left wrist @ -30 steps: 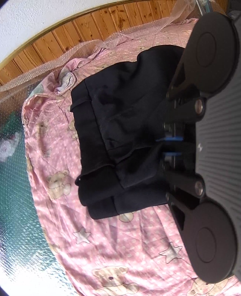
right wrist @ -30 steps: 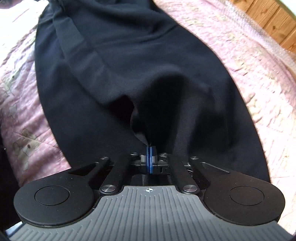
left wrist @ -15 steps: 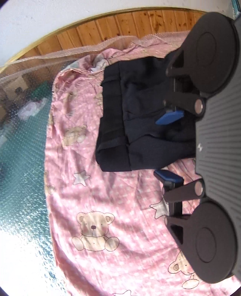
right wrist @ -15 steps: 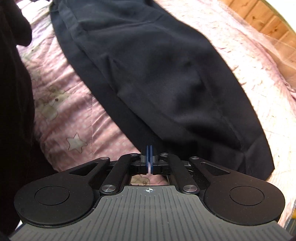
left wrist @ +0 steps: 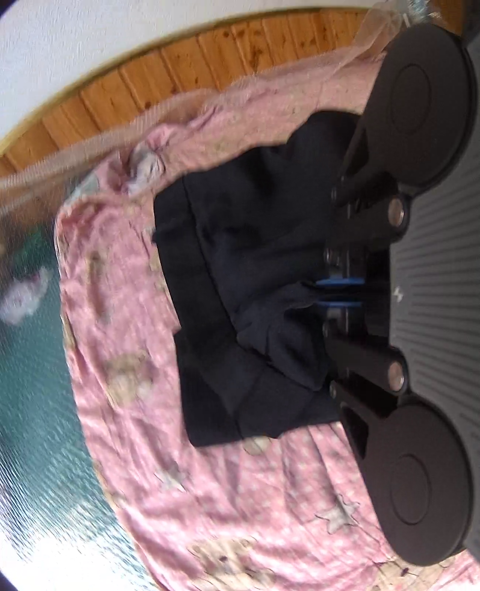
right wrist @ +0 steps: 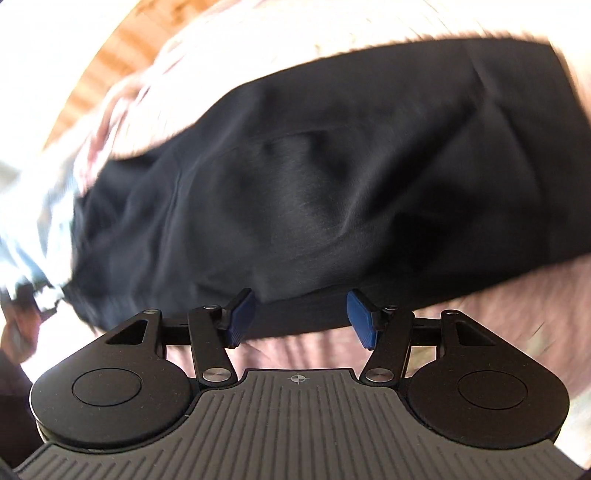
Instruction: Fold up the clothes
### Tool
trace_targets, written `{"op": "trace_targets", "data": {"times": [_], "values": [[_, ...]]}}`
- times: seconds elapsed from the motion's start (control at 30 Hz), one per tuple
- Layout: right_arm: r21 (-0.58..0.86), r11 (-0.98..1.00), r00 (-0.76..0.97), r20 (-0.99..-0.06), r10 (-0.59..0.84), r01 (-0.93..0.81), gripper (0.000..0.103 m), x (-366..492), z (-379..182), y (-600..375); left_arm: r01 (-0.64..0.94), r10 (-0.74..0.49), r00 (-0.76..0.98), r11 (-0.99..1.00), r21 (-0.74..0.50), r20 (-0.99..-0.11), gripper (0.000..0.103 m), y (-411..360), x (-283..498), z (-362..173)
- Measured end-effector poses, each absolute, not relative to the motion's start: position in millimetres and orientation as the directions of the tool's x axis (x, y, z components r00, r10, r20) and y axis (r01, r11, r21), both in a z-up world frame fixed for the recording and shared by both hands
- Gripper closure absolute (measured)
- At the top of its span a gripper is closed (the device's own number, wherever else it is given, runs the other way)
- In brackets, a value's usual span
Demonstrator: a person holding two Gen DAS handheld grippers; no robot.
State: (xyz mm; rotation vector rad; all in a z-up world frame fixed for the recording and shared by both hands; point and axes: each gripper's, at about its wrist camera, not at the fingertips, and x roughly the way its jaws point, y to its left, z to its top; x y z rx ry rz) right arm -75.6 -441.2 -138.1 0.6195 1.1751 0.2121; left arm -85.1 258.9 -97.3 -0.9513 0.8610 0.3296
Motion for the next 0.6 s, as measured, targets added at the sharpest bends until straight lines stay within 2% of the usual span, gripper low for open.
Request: {"op": "trace_targets", "data": {"times": [0.07, 0.13, 0.17, 0.2, 0.23, 0.27, 0.33, 0.37, 0.43, 0.6], "values": [[0.641, 0.734, 0.416, -0.744, 0.523, 0.224, 0.043, -82.9, -139.1, -445.6, -0.468, -0.152, 0.752, 0.561, -0.682, -0.641, 0.097, 261.8, -102.8, -72.5], [0.723, 0.632, 0.441, -0.682, 0.584, 0.28, 0.038, -90.3, -141.8, -447.5, -0.375, -0.158, 0.824, 0.569, -0.732, -0.544, 0.096, 269.2, -122.5, -66.6], [0.761, 0.571, 0.447, -0.646, 0.619, 0.309, 0.036, -94.0, -146.4, -445.9, -0.403, -0.149, 0.815, 0.55, -0.732, -0.56, 0.092, 275.3, -128.2, -77.4], [0.783, 0.529, 0.444, -0.622, 0.645, 0.328, 0.036, -96.4, -152.3, -440.9, -0.49, -0.133, 0.766, 0.511, -0.706, -0.628, 0.088, 283.2, -130.5, -99.5], [0.799, 0.493, 0.439, -0.601, 0.668, 0.343, 0.035, -98.4, -158.4, -435.0, -0.574, -0.121, 0.712, 0.469, -0.672, -0.692, 0.081, 291.1, -132.8, -121.5], [0.797, 0.487, 0.428, -0.603, 0.673, 0.358, 0.035, -98.9, -162.5, -428.7, -0.614, -0.116, 0.682, 0.445, -0.652, -0.722, 0.078, 295.0, -135.1, -133.9], [0.782, 0.491, 0.402, -0.621, 0.673, 0.385, 0.035, -99.0, -169.4, -416.0, -0.623, -0.118, 0.679, 0.431, -0.653, -0.725, 0.075, 294.5, -138.7, -139.0], [0.774, 0.493, 0.388, -0.629, 0.673, 0.398, 0.035, -99.1, -172.8, -409.7, -0.617, -0.123, 0.685, 0.424, -0.663, -0.718, 0.067, 292.5, -139.0, -136.6], [0.767, 0.48, 0.391, -0.634, 0.668, 0.425, 0.035, -100.1, -175.4, -404.1, -0.617, -0.142, 0.681, 0.418, -0.667, -0.719, 0.056, 286.6, -137.5, -133.6], [0.745, 0.455, 0.406, -0.655, 0.638, 0.487, 0.035, -100.8, -176.6, -403.8, -0.607, -0.247, 0.619, 0.451, -0.654, -0.745, 0.051, 260.0, -117.5, -138.2]]}}
